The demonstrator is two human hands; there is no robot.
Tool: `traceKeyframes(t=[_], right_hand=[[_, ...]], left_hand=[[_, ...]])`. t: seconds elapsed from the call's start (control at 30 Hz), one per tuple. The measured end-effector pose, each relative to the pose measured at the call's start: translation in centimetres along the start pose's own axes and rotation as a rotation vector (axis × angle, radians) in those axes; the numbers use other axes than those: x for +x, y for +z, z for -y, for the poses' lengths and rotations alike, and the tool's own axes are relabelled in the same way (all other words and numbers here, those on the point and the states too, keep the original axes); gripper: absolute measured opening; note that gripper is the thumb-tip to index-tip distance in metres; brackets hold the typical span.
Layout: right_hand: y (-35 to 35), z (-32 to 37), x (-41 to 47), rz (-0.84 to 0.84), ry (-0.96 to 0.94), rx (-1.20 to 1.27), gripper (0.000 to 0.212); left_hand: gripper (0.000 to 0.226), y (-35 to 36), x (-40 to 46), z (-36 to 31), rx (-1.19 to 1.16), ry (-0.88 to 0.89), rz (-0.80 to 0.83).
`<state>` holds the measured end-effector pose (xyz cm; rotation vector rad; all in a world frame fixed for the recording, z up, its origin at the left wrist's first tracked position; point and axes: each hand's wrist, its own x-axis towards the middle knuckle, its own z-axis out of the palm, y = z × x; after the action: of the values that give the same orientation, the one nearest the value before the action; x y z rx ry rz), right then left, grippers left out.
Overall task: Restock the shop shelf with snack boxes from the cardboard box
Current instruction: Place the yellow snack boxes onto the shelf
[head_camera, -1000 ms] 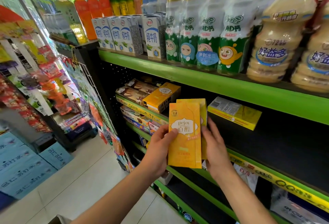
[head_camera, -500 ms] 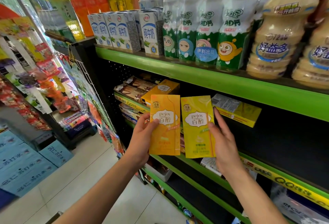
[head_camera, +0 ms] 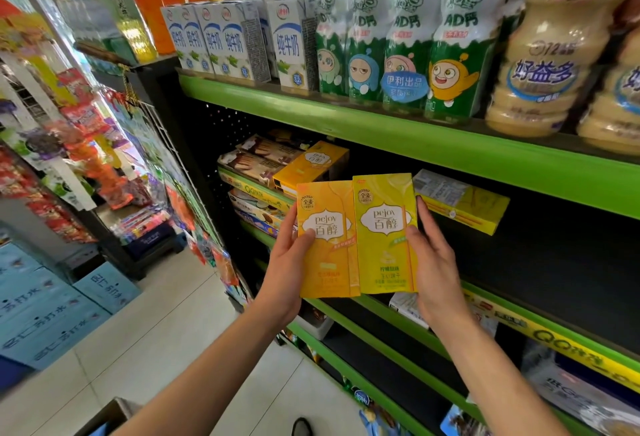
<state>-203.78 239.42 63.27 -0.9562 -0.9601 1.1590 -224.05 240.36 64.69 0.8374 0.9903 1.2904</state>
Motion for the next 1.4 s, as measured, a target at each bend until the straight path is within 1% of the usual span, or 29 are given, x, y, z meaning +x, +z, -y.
traceKeyframes(t=[0.2,0.73,0.9,1.07,1.13,1.23,1.33,1.4], right_hand=[[0.0,-0.2,-0.1,0.012,0.013,-0.002,0.046],[-0.3,-0.1,0.1,0.005,0.032,0.011,0.050],[-0.6,0.1,0.0,0.021,0.038,-0.027,0.052],[-0.5,0.3,0.0,0.034,0.051,-0.039,0.060],[-0.4,0.5,0.1,0.044,0.063,-0.047,0.064],[-0.2,0.9,0.6,0.060,0.071,-0.071,0.068],[0.1,1.2,1.3,0.039,0.091,-0.096,0.066],[-0.1,1.4,1.8,0.010,0.088,-0.112,0.064]], left_hand=[[0.050,-0.2,0.2,-0.2,0.020,0.020,0.003],[0.041,0.5,0.5,-0.2,0.039,-0.006,-0.021],[0.048,0.6,0.6,-0.1,0.048,-0.002,-0.005],[0.055,0.5,0.8,-0.3,0.077,0.017,0.009],[0.054,0.4,1.0,-0.6,0.113,0.019,-0.013],[0.044,-0.1,1.9,-2.2,0.192,0.014,-0.101],[0.036,-1.6,3.6,-5.0,0.262,0.006,-0.178],[0.031,-2.7,5.3,-7.3,0.293,0.026,-0.199]])
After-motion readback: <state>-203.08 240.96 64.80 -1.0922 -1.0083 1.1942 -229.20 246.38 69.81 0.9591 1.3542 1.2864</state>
